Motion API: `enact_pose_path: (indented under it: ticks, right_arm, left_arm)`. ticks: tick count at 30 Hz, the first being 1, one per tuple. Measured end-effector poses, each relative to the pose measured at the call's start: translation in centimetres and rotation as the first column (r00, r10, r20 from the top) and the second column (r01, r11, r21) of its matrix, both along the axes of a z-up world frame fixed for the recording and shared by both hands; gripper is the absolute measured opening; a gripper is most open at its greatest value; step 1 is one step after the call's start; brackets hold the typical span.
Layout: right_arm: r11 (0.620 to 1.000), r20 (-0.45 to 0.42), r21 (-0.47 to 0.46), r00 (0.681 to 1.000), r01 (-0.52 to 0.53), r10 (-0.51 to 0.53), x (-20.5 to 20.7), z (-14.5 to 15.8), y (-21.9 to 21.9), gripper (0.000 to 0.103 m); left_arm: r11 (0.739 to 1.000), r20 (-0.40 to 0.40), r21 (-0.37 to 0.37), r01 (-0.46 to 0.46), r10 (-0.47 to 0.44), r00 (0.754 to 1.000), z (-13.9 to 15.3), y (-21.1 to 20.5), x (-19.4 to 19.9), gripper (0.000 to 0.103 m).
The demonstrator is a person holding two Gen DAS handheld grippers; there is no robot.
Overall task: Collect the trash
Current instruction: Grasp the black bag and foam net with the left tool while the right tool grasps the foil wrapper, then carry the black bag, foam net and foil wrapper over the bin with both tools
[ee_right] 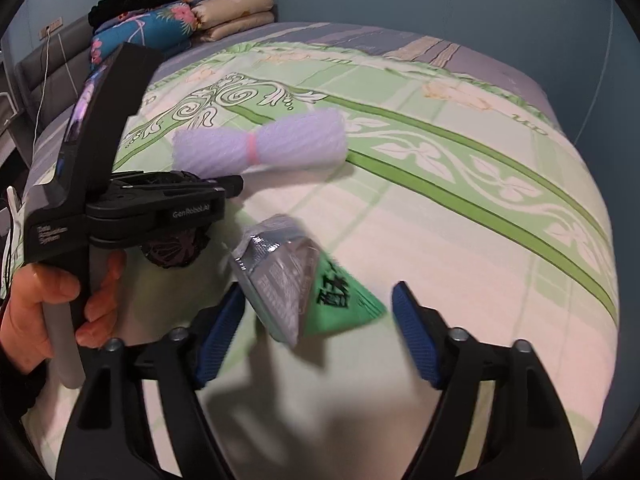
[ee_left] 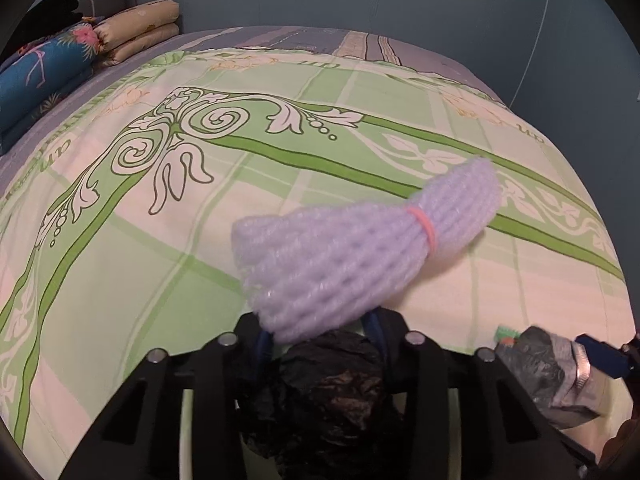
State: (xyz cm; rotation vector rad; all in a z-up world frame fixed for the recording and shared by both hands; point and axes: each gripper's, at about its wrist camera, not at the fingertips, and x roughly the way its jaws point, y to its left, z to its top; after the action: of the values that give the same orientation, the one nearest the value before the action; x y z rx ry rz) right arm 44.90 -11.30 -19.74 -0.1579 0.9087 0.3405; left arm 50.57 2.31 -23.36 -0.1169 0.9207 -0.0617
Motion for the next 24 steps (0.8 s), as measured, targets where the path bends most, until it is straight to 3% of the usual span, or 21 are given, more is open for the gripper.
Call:
enact_pose_path:
  ticks: [3, 5, 6, 9, 16, 24]
  right_arm:
    - [1.0, -0.009, -0.028, 1.0, -0.002, 0.001, 0.8, -0.6, 0.7, 0.053]
    - [0.999, -0.002, -0.044, 1.0, -0.007, 0.006, 1.1, -0.6, 1.1, 0.043]
    - [0.999, 0.005, -0.043, 1.0, -0.008, 0.008, 1.1, -0.5, 1.2, 0.031]
    - [0.999, 0.009, -0.046, 1.0, -0.007, 0.008, 1.2, -0.1, 1.5, 0.025]
    - [1.0, -0.003, 0.021, 1.0, 0.018, -0.018, -0.2, 1.1, -0.3, 0.022]
    - [0.995, 0.046, 0.086, 0.997, 0.058, -0.062, -4.3, 5.7, -3.8, 0.022]
  left_arm:
    - [1.0, 0.004, -0.005, -0.006, 0.006, 1.0, 0.0, 0.3, 0.2, 0.028]
    - [1.0, 0.013, 0.002, -0.005, 0.005, 1.0, 0.1, 0.3, 0.1, 0.023]
    - [1.0, 0.016, 0.002, -0.006, 0.006, 1.0, 0.2, 0.4, 0.1, 0.021]
    - [1.0, 0.022, 0.0, -0.009, 0.009, 1.0, 0.4, 0.6, 0.1, 0.017]
    - [0.999, 0.044, -0.031, 0.023, -0.022, 0.999, 1.8, 0.6, -1.5, 0.013]
    - [0.994, 0.118, -0.063, 0.085, -0.077, 0.99, 5.9, 0.7, -5.9, 0.012]
